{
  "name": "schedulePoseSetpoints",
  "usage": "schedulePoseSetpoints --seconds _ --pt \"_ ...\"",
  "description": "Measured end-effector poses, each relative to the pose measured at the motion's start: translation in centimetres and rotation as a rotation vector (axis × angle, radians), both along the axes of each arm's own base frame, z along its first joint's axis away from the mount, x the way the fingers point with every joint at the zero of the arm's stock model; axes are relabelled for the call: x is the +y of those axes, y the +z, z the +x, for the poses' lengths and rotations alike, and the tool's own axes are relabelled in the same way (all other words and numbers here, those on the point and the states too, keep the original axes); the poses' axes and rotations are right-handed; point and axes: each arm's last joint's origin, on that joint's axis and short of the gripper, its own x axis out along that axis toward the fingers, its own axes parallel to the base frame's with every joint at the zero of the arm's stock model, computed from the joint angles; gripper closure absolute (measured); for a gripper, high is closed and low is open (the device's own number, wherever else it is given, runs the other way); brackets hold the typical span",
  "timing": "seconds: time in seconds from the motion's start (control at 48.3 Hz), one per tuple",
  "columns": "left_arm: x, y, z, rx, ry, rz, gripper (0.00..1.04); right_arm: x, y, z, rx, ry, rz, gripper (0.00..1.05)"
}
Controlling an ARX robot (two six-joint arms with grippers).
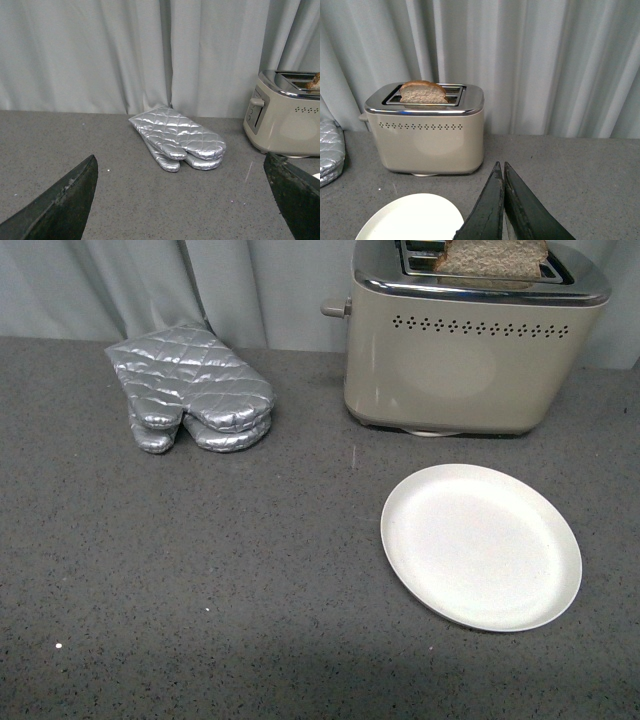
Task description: Put bread into toaster
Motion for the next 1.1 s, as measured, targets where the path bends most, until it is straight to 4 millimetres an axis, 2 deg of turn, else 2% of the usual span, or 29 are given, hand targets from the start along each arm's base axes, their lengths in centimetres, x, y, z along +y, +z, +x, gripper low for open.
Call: schedulePoseSetpoints --seconds 0.91,1.097 --pt "0.0 0.0 0.0 0.000 0.000 0.000 0.07 0.0 -0.3 -2.1 0.006 0.000 -0.001 1.04" --pt "0.0 0.0 0.0 0.001 0.000 0.000 0.07 0.0 -0.3 -2.1 0.005 0.000 0.000 0.78"
